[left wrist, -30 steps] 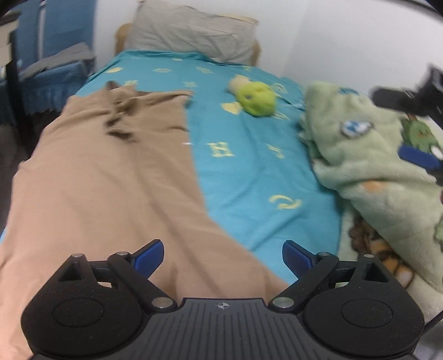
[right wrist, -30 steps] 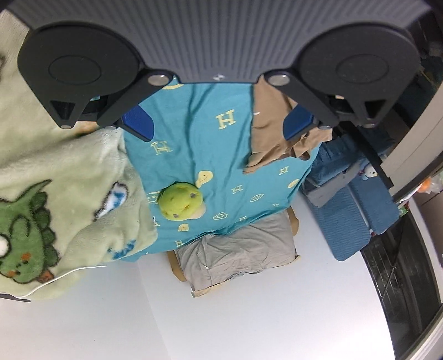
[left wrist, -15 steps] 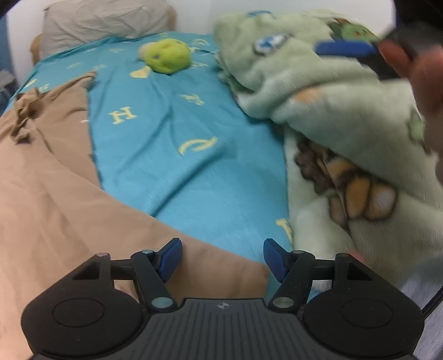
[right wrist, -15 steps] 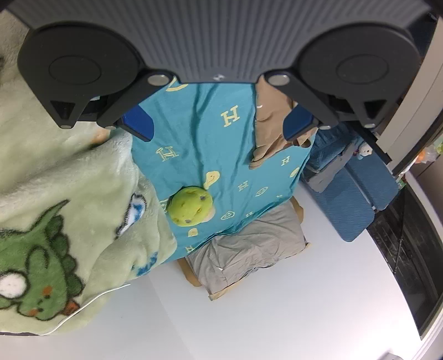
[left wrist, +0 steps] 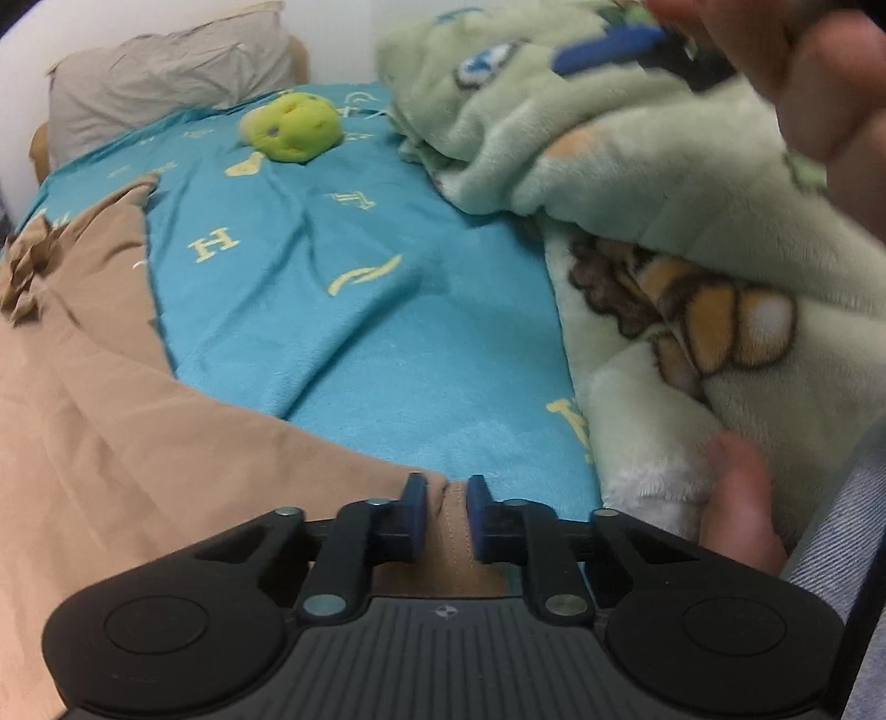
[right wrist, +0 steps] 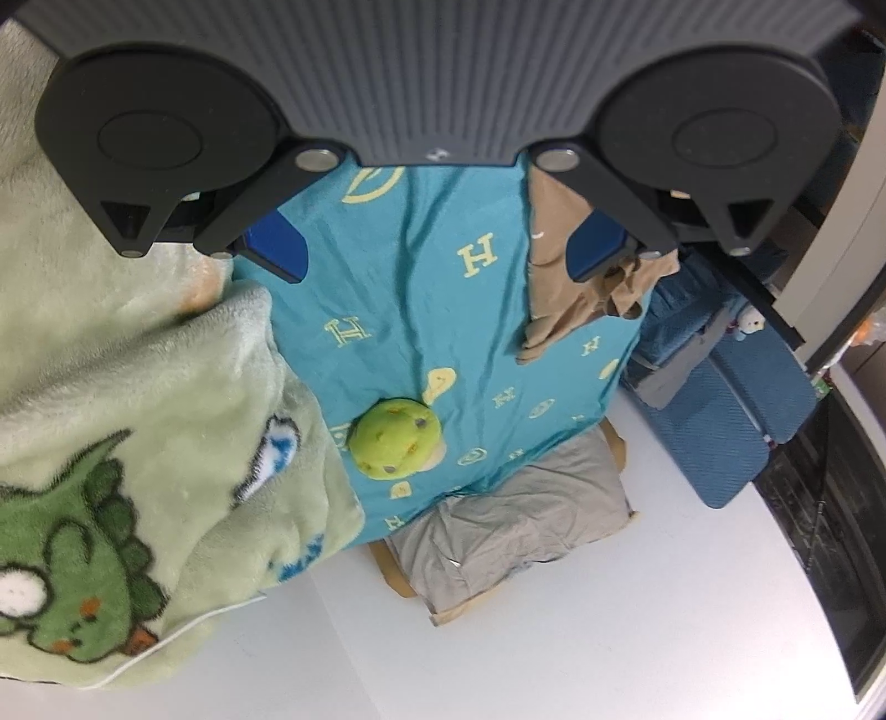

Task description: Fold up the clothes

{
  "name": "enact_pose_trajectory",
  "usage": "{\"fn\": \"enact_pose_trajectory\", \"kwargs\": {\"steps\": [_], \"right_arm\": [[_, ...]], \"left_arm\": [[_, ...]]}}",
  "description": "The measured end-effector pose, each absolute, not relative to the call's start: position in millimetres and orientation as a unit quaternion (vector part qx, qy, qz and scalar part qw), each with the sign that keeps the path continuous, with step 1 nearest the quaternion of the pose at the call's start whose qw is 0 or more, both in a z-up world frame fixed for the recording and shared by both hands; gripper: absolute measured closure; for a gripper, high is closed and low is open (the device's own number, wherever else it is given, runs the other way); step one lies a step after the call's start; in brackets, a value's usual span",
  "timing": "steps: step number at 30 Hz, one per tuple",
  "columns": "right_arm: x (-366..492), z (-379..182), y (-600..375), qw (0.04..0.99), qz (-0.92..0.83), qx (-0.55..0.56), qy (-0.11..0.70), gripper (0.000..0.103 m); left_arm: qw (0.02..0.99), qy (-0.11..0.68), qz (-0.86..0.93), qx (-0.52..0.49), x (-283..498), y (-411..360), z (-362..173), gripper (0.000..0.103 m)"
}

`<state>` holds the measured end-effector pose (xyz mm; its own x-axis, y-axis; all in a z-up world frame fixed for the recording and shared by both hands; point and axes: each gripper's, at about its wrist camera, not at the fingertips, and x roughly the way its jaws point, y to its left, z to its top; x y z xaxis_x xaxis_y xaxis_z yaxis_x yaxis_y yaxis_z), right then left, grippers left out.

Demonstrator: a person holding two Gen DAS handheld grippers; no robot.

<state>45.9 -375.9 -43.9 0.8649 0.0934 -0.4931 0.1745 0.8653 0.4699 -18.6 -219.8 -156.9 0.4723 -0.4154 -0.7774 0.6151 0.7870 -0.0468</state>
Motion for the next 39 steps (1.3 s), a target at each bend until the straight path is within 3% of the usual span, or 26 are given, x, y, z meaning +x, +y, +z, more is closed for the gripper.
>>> {"fn": "enact_pose_trajectory", "kwargs": {"steps": [9, 16, 20, 27, 31, 35, 39], "right_arm": [[28.6, -26.6, -377.8, 0.950, -0.038, 0.247, 0.187, 0.002], [33.6, -22.4, -357.2, 0.956, -0.011, 0.209, 0.205, 0.002], [38.7, -24.4, -342.5, 0.958, -0.010, 0.170, 0.229, 0.002], [42.7, -27.0, -315.5, 0.957, 0.006, 0.125, 0.262, 0.002], [40.0, -27.6, -298.8, 0.955, 0.019, 0.130, 0.266, 0.002], [36.4, -28.2, -279.4, 0.952, 0.040, 0.150, 0.265, 0.002], [35.3, -28.7, -256.2, 0.950, 0.068, 0.159, 0.260, 0.002]], "left_arm": [[0.862, 0.414, -0.290, -0.040, -27.0, -134.5, -96.1, 0.089], [0.823, 0.466, -0.255, -0.201, -29.6, -31.0, -80.2, 0.089], [0.818, 0.505, -0.201, -0.189, -30.3, 4.0, -92.6, 0.089], [0.796, 0.578, -0.146, -0.103, -24.7, 0.8, -115.0, 0.088], [0.800, 0.570, -0.154, -0.105, -24.6, 4.3, -105.6, 0.077], [0.811, 0.554, -0.154, -0.111, -26.5, 7.3, -98.9, 0.046], [0.814, 0.556, -0.133, -0.105, -22.6, 6.6, -105.1, 0.043]]}}
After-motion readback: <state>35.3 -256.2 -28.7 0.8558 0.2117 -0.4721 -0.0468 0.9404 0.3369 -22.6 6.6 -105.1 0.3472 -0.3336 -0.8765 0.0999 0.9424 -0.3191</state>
